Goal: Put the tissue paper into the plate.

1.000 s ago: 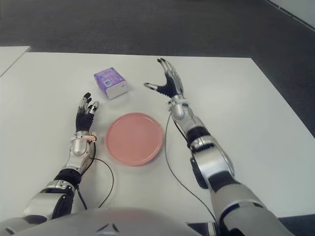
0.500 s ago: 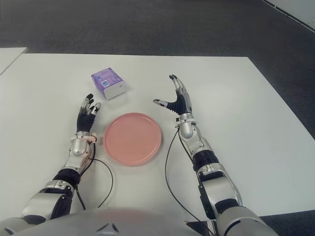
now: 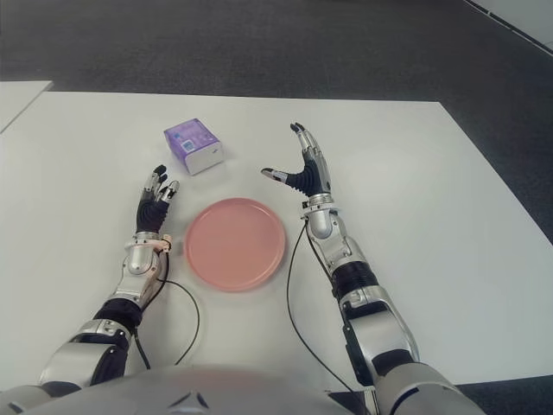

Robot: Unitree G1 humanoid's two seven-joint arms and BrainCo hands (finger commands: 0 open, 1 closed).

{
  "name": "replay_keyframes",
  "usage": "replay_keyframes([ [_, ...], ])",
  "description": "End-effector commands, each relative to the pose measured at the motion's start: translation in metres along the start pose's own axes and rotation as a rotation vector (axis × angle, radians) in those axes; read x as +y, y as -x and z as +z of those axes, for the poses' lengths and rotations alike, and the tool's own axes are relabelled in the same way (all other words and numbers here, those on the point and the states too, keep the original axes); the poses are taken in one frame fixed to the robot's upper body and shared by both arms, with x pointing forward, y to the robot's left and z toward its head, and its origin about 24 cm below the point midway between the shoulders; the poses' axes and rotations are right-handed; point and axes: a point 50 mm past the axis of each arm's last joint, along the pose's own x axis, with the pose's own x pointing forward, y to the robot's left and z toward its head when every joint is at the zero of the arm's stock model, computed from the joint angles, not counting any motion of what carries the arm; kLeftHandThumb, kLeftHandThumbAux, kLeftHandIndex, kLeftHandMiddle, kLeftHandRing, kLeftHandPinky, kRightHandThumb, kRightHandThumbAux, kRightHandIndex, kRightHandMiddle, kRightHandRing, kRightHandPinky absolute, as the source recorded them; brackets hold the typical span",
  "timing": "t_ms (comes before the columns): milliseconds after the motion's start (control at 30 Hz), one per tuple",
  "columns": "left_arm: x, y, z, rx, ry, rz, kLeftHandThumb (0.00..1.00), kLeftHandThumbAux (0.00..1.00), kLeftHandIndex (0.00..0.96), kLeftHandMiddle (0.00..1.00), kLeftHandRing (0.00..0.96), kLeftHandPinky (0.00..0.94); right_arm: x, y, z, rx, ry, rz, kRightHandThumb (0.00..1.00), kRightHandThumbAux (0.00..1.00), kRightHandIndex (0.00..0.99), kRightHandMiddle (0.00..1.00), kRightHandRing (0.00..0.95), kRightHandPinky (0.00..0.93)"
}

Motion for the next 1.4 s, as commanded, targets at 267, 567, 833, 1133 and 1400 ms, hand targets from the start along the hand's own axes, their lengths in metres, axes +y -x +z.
replay_keyframes([
  [267,0.004,0.019,-0.021,0.105,-0.016,-0.016,0.0,0.427,0.0,0.0,0.0,0.0,0.005,0.005,-0.002,0.031,0.007,0.014,0.138,0.508,0.0,0.0,0.0,0.0],
  [567,0.012,0.011,-0.011,0.067,-0.061,-0.035,0.0,0.432,0.0,0.0,0.0,0.0,0.007,0.004,0.0,0.032,0.007,0.015,0.138,0.508,0.0,0.0,0.0,0.0],
  [833,0.035,-0.004,0.027,-0.127,-0.231,-0.046,0.0,0.432,0.0,0.0,0.0,0.0,0.01,0.002,0.001,0.033,0.007,0.016,0.138,0.508,0.0,0.0,0.0,0.0],
  [1133,0.042,-0.013,0.039,-0.182,-0.304,-0.018,0.0,0.436,0.0,0.0,0.0,0.0,0.013,-0.001,0.003,0.035,0.007,0.018,0.138,0.508,0.0,0.0,0.0,0.0],
  [1400,0.038,-0.014,0.041,-0.191,-0.288,-0.022,0.0,0.452,0.0,0.0,0.0,0.0,0.015,-0.001,0.004,0.035,0.008,0.018,0.138,0.508,0.0,0.0,0.0,0.0],
])
